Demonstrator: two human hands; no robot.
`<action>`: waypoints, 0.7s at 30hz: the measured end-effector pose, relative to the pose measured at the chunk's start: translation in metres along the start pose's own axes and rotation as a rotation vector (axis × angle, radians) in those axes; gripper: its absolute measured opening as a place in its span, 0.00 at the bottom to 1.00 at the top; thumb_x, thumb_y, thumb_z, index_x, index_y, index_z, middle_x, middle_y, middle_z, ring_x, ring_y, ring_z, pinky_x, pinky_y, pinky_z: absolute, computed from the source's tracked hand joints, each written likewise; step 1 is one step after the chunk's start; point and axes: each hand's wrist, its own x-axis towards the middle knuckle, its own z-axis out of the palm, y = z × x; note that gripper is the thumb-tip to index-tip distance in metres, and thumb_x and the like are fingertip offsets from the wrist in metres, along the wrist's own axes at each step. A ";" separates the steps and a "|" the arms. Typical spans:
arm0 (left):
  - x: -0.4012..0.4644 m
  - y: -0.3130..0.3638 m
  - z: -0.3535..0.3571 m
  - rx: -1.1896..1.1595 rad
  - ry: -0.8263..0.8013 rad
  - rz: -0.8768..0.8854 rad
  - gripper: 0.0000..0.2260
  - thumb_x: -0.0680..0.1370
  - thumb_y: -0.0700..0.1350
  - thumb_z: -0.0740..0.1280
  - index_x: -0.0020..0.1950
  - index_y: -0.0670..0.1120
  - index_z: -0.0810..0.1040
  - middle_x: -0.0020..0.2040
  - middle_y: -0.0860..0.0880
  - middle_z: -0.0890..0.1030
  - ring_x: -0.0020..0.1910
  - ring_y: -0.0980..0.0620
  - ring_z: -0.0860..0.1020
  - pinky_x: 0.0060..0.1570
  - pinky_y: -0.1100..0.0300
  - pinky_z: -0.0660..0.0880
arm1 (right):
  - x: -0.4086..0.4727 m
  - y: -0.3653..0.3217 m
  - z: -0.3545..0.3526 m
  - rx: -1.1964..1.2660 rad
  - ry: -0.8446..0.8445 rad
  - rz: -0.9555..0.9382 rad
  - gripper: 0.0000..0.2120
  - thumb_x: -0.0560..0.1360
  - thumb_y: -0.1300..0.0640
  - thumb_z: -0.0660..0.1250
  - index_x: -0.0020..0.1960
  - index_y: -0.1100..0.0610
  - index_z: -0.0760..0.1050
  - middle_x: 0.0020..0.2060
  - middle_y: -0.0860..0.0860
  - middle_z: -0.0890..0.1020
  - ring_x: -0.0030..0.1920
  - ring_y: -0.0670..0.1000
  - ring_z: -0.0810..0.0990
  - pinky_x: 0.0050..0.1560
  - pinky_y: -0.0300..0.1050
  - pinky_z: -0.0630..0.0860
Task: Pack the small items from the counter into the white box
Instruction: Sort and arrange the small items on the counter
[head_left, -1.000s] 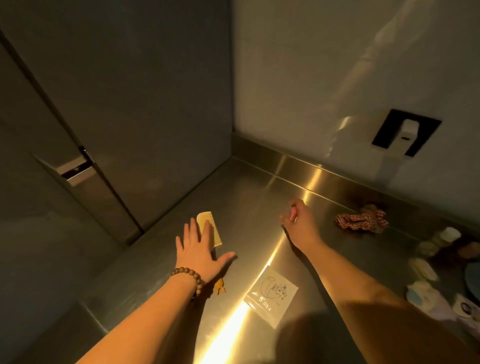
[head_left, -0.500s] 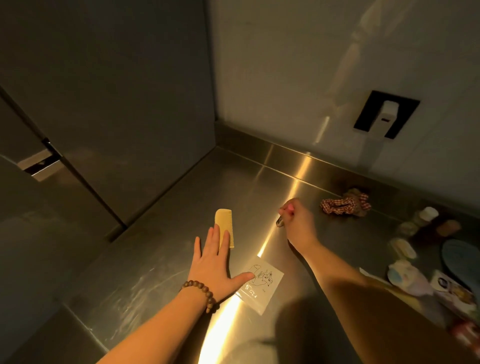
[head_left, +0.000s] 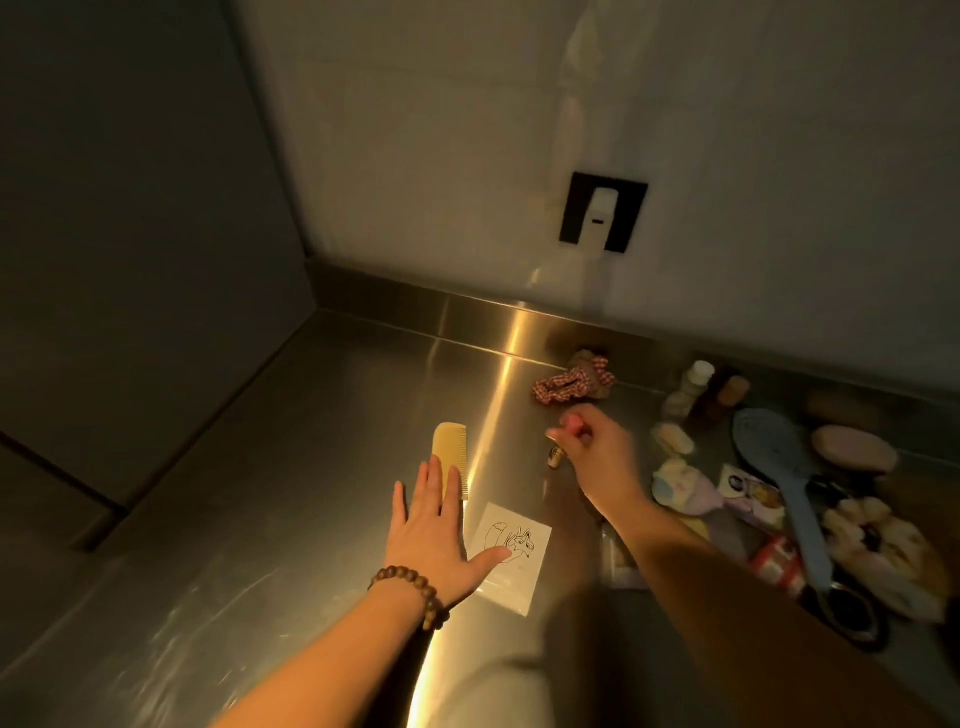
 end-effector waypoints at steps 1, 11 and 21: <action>0.004 0.010 0.000 -0.002 -0.005 0.019 0.52 0.62 0.81 0.41 0.76 0.50 0.38 0.75 0.48 0.34 0.71 0.50 0.29 0.65 0.47 0.24 | 0.000 0.005 -0.010 -0.030 0.033 -0.008 0.04 0.73 0.58 0.71 0.44 0.57 0.76 0.38 0.50 0.79 0.39 0.49 0.78 0.45 0.47 0.75; 0.056 0.091 0.010 0.024 -0.033 0.140 0.49 0.64 0.79 0.38 0.76 0.48 0.38 0.75 0.46 0.34 0.72 0.49 0.30 0.68 0.45 0.31 | 0.002 0.062 -0.118 -0.081 0.362 0.076 0.11 0.73 0.62 0.69 0.42 0.48 0.70 0.36 0.45 0.78 0.38 0.42 0.77 0.36 0.37 0.68; 0.116 0.129 0.015 0.044 -0.058 0.220 0.48 0.65 0.78 0.38 0.75 0.49 0.37 0.74 0.47 0.33 0.70 0.51 0.29 0.69 0.45 0.32 | 0.038 0.096 -0.174 -0.094 0.514 -0.030 0.10 0.73 0.65 0.68 0.48 0.52 0.74 0.37 0.46 0.78 0.36 0.38 0.75 0.36 0.27 0.68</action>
